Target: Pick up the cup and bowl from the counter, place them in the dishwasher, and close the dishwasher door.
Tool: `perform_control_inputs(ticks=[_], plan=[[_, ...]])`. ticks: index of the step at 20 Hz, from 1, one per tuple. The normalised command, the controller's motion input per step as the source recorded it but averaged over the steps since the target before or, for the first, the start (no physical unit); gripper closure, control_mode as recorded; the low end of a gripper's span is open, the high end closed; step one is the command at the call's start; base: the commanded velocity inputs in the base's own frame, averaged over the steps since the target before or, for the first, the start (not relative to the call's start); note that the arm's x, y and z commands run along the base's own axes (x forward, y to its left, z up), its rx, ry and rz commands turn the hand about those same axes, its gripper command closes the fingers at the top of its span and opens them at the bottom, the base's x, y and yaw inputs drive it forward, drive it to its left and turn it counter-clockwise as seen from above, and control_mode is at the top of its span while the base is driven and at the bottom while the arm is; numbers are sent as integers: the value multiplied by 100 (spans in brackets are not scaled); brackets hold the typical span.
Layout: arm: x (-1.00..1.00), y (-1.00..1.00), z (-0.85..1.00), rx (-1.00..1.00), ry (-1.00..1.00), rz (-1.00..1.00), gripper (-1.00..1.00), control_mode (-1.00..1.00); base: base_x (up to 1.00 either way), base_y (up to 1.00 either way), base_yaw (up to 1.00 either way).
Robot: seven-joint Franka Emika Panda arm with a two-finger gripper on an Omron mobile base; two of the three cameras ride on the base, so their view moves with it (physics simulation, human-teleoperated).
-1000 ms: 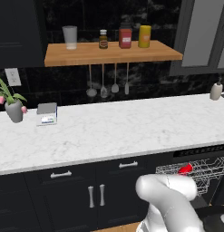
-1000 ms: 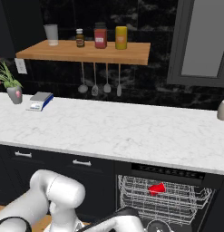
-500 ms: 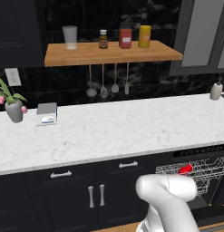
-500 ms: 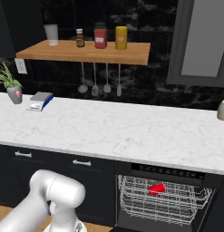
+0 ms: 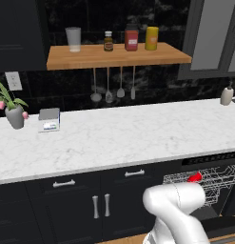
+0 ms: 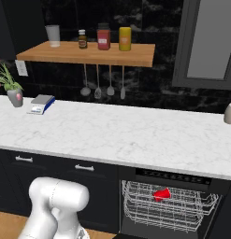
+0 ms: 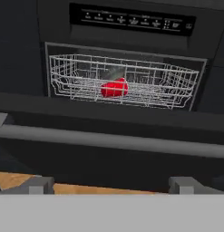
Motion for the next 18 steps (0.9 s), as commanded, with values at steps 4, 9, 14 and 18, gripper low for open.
perform_control_inputs(ticks=[4, 9, 14, 18], plan=[[51, 19, -90, 8, -20, 14, -100, -100, 0, 0, 0], [61, 0, -62, 7, -15, 0, -100, -100, 0, 0, 0], [82, 0, -19, 6, -41, 0, -100, -100, 0, 0, 0], [81, 5, 0, 1, -45, 0, -100, -100, 0, 0, 0]])
